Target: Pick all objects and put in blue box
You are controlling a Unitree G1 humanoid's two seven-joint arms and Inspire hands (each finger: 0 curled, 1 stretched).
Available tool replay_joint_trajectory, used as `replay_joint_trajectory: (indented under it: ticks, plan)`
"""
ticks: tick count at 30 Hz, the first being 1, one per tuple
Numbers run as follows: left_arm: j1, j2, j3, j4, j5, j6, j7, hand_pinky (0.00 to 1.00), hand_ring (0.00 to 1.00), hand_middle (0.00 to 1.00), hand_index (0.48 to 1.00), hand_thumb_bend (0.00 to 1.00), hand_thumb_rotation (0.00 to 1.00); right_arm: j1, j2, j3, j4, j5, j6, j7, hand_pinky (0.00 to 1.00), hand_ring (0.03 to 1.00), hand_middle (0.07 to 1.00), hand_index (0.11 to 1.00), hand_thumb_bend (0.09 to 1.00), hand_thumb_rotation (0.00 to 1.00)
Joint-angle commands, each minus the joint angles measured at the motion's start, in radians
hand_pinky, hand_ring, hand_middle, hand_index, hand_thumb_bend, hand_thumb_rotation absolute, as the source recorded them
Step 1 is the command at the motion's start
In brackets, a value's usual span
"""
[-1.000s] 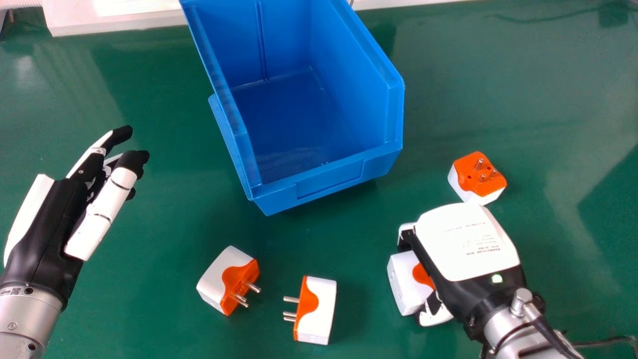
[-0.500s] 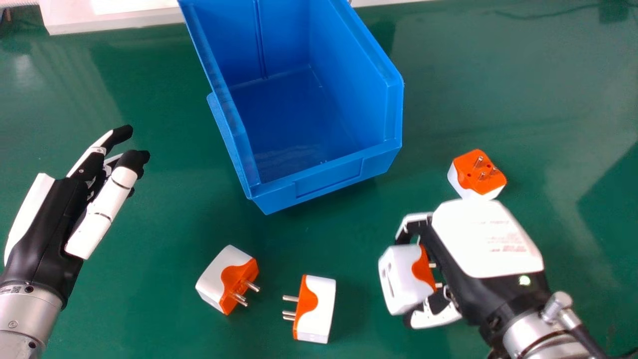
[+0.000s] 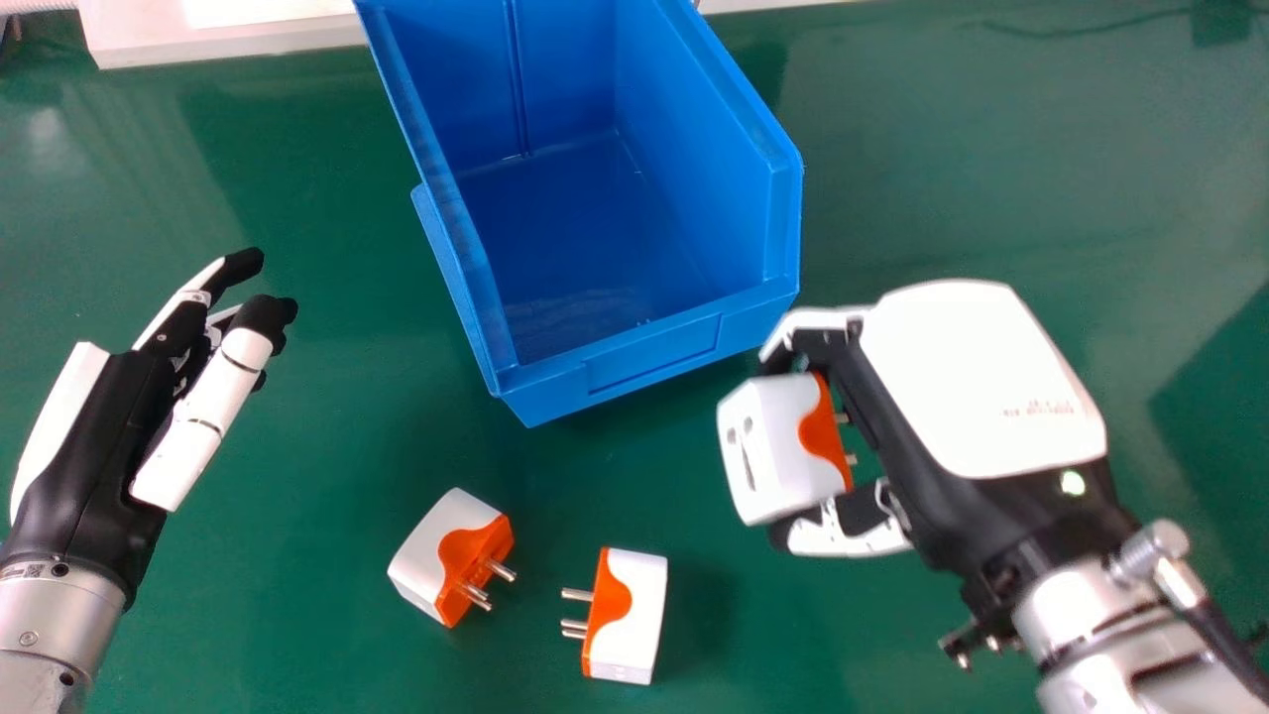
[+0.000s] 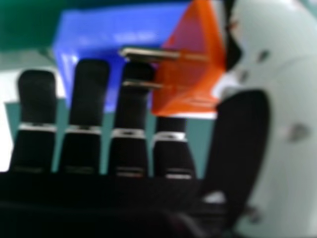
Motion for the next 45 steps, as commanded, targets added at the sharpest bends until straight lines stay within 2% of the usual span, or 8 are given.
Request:
replay_joint_trajectory:
  ticks: [1, 11, 19, 24, 29, 36, 40, 45]
  plan:
    - [-0.010, 0.012, -0.003, -0.004, 0.007, -0.024, 0.007, 0.78, 0.82, 0.83, 0.907, 0.63, 0.92, -0.047, 0.021, -0.014, -0.040, 0.000, -0.020, -0.006, 0.34, 0.433, 0.538, 0.516, 0.494, 0.00]
    - [-0.020, 0.013, -0.017, 0.000, 0.012, -0.018, 0.014, 0.77, 0.82, 0.83, 0.904, 0.64, 0.92, -0.285, 0.087, -0.019, 0.109, 0.020, -0.064, -0.065, 0.34, 0.438, 0.546, 0.520, 0.492, 0.00]
    - [-0.021, 0.008, -0.019, -0.004, 0.009, -0.008, 0.014, 0.77, 0.81, 0.83, 0.903, 0.63, 0.91, -0.476, 0.092, 0.004, 0.281, 0.012, -0.077, -0.091, 0.33, 0.441, 0.548, 0.518, 0.492, 0.00]
    - [-0.014, 0.003, -0.019, -0.020, 0.002, 0.008, 0.013, 0.77, 0.81, 0.83, 0.902, 0.63, 0.91, -0.600, 0.099, 0.024, 0.421, 0.013, -0.082, -0.118, 0.34, 0.440, 0.544, 0.517, 0.492, 0.00]
    - [-0.002, -0.003, -0.023, -0.043, 0.004, 0.014, 0.016, 0.77, 0.81, 0.83, 0.902, 0.64, 0.91, -0.732, 0.101, 0.039, 0.581, 0.017, -0.073, -0.141, 0.34, 0.441, 0.543, 0.515, 0.493, 0.00]
    - [0.013, -0.011, -0.025, -0.060, -0.015, 0.020, 0.010, 0.77, 0.81, 0.83, 0.901, 0.64, 0.91, -0.891, 0.138, 0.072, 0.811, 0.027, -0.033, -0.167, 0.33, 0.442, 0.544, 0.519, 0.492, 0.00]
    - [0.023, -0.023, -0.024, -0.075, -0.037, 0.037, 0.008, 0.76, 0.81, 0.83, 0.901, 0.64, 0.91, -0.994, 0.172, 0.095, 0.973, 0.043, -0.004, -0.176, 0.33, 0.443, 0.544, 0.520, 0.492, 0.00]
    - [0.035, -0.033, -0.027, -0.097, -0.051, 0.054, 0.010, 0.77, 0.81, 0.83, 0.900, 0.65, 0.91, -1.094, 0.196, 0.121, 1.135, 0.070, -0.001, -0.206, 0.34, 0.449, 0.536, 0.488, 0.495, 0.00]
